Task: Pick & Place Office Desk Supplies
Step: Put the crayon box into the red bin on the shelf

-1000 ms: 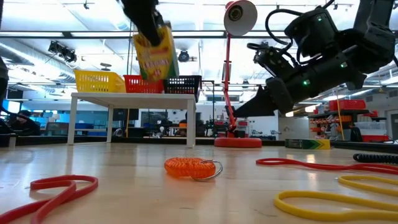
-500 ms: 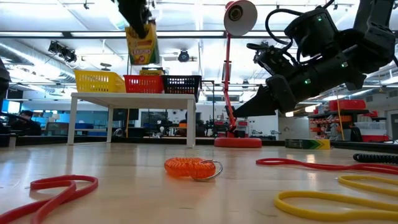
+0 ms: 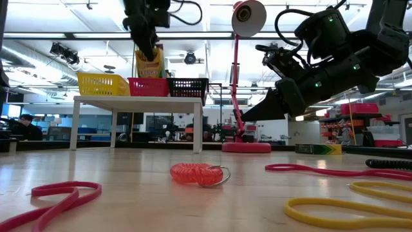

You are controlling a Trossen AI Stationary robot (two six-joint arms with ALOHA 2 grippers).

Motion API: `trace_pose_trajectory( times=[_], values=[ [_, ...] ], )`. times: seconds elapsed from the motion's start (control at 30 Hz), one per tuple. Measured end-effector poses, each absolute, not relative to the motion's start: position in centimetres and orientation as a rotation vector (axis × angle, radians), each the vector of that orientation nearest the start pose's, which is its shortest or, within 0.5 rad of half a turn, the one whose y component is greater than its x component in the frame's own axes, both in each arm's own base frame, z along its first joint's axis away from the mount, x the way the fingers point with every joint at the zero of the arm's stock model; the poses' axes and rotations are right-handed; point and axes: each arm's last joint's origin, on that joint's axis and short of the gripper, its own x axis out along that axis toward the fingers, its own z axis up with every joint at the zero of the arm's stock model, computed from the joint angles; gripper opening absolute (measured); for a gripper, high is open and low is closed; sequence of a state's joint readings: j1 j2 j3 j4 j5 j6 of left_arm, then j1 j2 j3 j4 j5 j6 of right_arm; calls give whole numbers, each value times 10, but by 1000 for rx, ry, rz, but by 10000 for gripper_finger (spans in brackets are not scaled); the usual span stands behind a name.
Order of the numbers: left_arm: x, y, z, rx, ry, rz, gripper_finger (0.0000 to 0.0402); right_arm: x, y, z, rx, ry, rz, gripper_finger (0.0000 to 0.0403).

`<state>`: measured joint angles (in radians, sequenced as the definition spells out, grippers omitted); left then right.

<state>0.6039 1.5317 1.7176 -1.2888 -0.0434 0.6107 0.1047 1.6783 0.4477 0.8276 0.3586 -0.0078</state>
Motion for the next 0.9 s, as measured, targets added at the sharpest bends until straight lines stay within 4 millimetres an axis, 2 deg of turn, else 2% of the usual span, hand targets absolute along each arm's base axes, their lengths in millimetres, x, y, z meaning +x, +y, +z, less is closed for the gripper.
trace_pose_trajectory(
  times=[0.27, 0.53, 0.9],
  values=[
    [241, 184, 365, 187, 1276, 237, 120, 273, 19, 118, -101, 394, -249, 49],
    [248, 190, 356, 165, 1301, 236, 124, 273, 19, 118, -103, 395, -248, 49],
    [251, 188, 356, 171, 1295, 254, 207, 273, 19, 118, -103, 395, -248, 49]
  ],
)
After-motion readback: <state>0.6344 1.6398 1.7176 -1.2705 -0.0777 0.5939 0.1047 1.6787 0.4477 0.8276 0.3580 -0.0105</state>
